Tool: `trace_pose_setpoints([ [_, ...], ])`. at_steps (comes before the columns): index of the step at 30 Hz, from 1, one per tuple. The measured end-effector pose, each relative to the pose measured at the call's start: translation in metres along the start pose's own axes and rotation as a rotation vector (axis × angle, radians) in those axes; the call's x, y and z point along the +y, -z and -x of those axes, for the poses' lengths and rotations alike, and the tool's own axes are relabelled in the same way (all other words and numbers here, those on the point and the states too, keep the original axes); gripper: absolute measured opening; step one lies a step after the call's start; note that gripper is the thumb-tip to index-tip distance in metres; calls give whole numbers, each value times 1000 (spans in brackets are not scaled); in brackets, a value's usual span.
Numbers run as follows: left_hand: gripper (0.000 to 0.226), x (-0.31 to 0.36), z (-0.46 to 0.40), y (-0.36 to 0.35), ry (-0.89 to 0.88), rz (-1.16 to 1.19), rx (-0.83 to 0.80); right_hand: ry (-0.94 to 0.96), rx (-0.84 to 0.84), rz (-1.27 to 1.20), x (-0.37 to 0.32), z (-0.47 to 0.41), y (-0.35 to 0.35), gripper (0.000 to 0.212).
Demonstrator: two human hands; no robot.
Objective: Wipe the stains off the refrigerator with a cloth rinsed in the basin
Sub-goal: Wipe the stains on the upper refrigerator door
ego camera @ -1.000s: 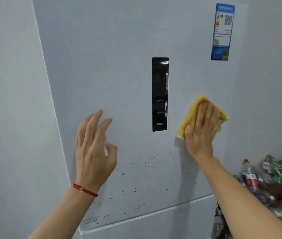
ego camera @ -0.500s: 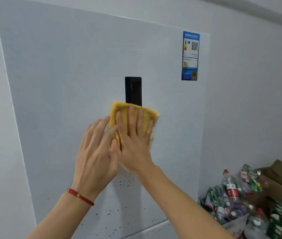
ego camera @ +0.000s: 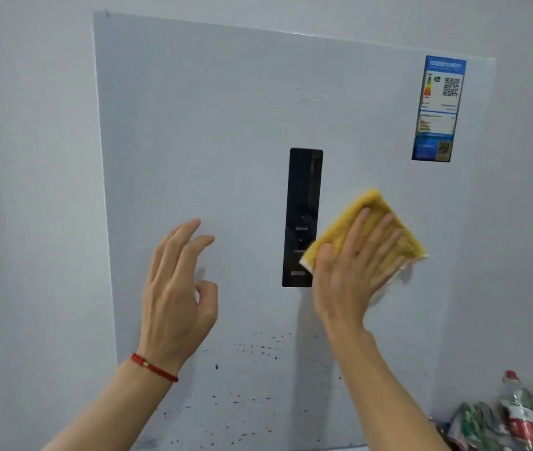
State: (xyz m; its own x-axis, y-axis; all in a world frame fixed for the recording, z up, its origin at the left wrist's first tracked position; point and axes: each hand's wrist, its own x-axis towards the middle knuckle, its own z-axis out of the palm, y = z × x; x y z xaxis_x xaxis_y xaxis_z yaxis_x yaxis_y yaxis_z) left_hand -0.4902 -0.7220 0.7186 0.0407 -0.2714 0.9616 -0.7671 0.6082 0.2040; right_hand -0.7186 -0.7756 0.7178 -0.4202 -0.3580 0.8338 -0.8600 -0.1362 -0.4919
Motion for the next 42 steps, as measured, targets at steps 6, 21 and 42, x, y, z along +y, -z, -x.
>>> trace_pose_setpoints([
  [6,56,-23,16,42,29,-121,115,707,-96,86,-136,71,-53,71],
  [21,35,-28,147,161,1144,99,-132,250,-1052,-859,-151,191,-8,28],
  [42,25,16,492,690,1783,-529,654,-275,-2469,-832,-409,697,227,25],
])
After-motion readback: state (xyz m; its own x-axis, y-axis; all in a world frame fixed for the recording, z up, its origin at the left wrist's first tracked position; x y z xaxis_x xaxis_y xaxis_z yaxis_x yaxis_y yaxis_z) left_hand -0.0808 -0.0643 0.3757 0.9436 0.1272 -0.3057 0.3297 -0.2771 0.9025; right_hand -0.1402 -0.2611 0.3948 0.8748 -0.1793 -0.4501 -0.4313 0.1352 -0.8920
